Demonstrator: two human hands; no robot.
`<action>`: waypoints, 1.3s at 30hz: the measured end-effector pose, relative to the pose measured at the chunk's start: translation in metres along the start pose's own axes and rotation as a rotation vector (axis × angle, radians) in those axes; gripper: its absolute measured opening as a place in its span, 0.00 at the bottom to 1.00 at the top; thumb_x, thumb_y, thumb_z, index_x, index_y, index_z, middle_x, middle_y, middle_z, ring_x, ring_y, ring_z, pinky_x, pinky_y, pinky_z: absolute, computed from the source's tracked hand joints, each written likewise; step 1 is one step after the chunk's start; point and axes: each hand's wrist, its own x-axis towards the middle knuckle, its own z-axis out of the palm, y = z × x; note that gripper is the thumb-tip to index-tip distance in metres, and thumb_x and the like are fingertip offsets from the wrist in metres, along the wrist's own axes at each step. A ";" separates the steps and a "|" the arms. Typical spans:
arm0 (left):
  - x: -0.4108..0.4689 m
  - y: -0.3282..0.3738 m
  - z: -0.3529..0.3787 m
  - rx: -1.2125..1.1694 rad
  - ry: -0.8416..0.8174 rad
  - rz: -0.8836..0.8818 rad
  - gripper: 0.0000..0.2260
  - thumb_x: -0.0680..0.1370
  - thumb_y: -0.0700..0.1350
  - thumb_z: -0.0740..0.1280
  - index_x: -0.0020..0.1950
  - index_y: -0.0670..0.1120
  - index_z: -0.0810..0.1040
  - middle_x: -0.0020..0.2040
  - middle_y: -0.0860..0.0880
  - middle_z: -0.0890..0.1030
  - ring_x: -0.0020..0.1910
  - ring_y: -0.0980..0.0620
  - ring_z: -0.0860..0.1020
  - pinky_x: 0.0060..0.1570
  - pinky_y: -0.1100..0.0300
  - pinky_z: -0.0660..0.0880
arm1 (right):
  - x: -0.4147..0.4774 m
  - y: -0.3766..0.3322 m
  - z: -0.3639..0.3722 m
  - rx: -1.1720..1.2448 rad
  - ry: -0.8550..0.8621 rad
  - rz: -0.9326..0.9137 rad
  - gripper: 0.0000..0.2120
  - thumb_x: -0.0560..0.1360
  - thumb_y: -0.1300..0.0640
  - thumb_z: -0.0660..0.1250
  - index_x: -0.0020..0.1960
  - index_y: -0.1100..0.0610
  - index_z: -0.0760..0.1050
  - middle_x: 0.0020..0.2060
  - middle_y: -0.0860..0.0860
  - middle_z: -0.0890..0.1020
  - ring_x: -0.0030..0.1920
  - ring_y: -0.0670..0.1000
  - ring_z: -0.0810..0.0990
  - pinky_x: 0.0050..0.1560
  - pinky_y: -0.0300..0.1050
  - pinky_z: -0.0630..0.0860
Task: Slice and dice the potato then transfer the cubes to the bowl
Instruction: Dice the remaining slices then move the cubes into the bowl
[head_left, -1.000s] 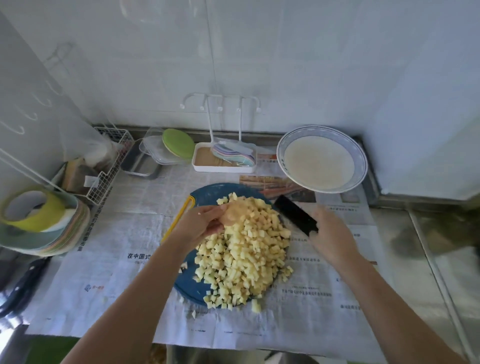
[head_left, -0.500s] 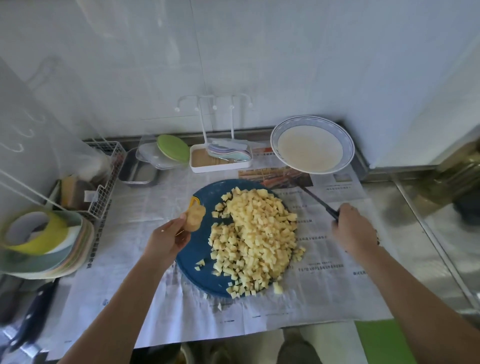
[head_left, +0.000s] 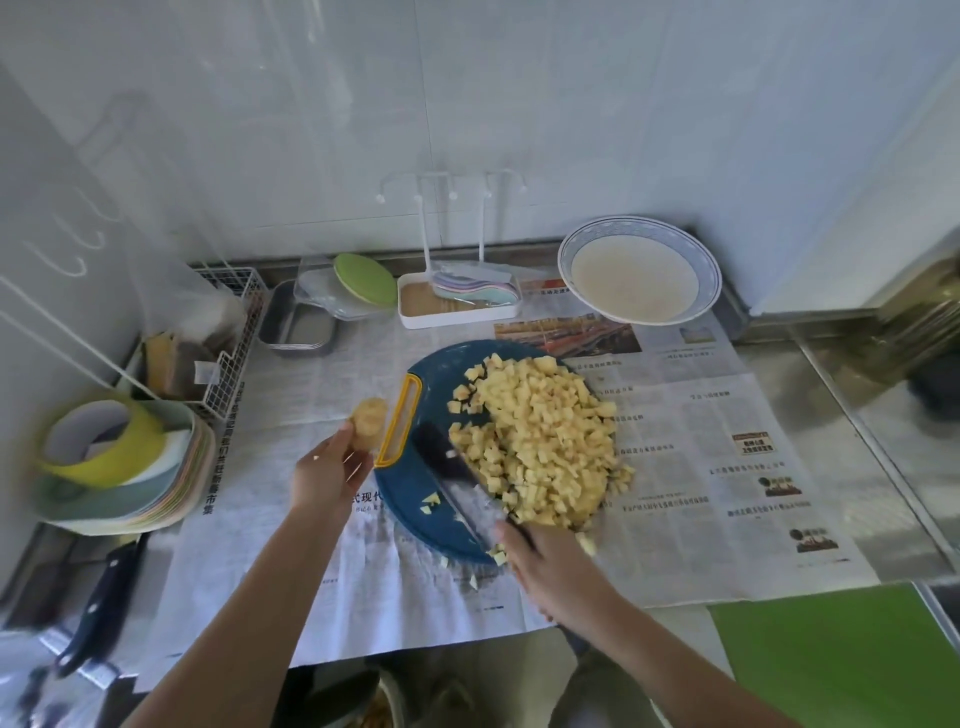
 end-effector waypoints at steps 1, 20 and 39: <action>-0.001 -0.001 -0.002 -0.005 0.001 0.004 0.10 0.80 0.43 0.65 0.58 0.40 0.76 0.47 0.46 0.81 0.45 0.52 0.80 0.44 0.61 0.75 | 0.002 0.000 0.013 -0.001 -0.027 -0.004 0.21 0.82 0.44 0.50 0.36 0.53 0.67 0.25 0.47 0.67 0.21 0.44 0.64 0.28 0.41 0.66; 0.006 -0.024 0.000 0.636 -0.129 0.063 0.08 0.75 0.44 0.71 0.50 0.40 0.80 0.41 0.43 0.82 0.37 0.50 0.80 0.35 0.65 0.79 | 0.049 -0.002 0.006 -0.310 0.274 0.306 0.26 0.83 0.45 0.47 0.32 0.55 0.64 0.25 0.49 0.70 0.24 0.47 0.67 0.23 0.37 0.62; 0.028 0.000 0.034 0.977 -0.390 0.179 0.07 0.75 0.34 0.69 0.44 0.46 0.78 0.44 0.43 0.81 0.37 0.51 0.79 0.39 0.61 0.77 | 0.036 -0.012 0.004 0.006 0.299 0.154 0.24 0.82 0.43 0.53 0.32 0.56 0.63 0.23 0.48 0.64 0.23 0.48 0.63 0.26 0.38 0.61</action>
